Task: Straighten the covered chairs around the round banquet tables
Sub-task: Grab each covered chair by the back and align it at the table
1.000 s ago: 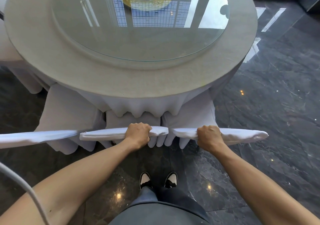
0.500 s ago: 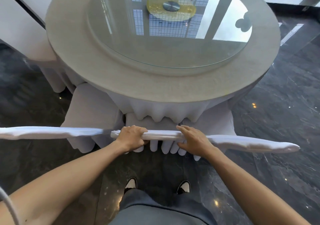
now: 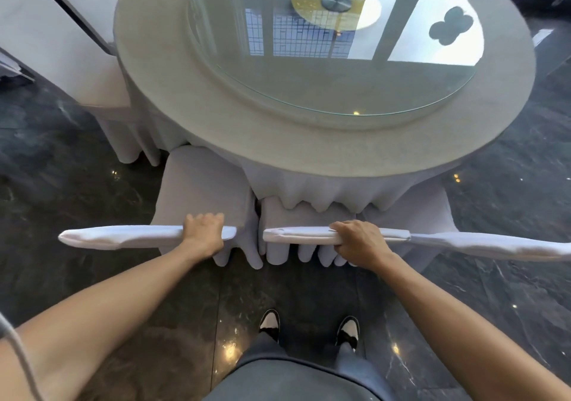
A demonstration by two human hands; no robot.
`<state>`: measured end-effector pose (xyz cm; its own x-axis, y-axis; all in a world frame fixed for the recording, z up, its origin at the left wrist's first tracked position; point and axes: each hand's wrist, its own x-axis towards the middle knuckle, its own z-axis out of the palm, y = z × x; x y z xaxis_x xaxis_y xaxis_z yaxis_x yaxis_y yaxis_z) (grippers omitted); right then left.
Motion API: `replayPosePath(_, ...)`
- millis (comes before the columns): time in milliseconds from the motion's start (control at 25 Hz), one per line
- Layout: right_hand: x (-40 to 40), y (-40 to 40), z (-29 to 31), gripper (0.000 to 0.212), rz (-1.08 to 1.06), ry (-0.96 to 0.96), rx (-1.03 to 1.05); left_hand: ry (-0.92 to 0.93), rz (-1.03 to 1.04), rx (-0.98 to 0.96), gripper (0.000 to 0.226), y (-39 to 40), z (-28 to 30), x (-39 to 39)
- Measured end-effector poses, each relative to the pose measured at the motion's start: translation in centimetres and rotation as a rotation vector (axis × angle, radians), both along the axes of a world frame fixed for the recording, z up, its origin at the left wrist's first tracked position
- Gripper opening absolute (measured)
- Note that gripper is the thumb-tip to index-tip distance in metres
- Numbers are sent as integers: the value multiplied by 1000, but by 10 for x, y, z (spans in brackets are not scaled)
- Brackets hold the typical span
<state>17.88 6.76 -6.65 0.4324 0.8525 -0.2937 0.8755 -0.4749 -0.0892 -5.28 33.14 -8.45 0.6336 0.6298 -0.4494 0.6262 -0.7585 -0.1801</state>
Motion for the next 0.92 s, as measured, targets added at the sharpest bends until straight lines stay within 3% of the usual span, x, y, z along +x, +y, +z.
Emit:
replayPosePath(200, -49, 51, -4, 19, 88, 13, -50, 63, -24, 6, 27, 6, 0, -20)
replayPosePath(400, -47, 64, -3, 16, 89, -18, -169, 54, -95, -1, 20, 14, 6, -17)
replayPosePath(680, -41, 61, -3, 13, 124, 0, -114, 53, -143, -36, 19, 11, 7, -9)
replayPosePath(800, -36, 52, -2, 19, 119, 59, -66, 101, -187, -100, 22, 16, 13, -4)
replayPosePath(920, -22, 35, 8, 37, 24, 212, -27, 28, -154, -288, 26, 6, 22, 29)
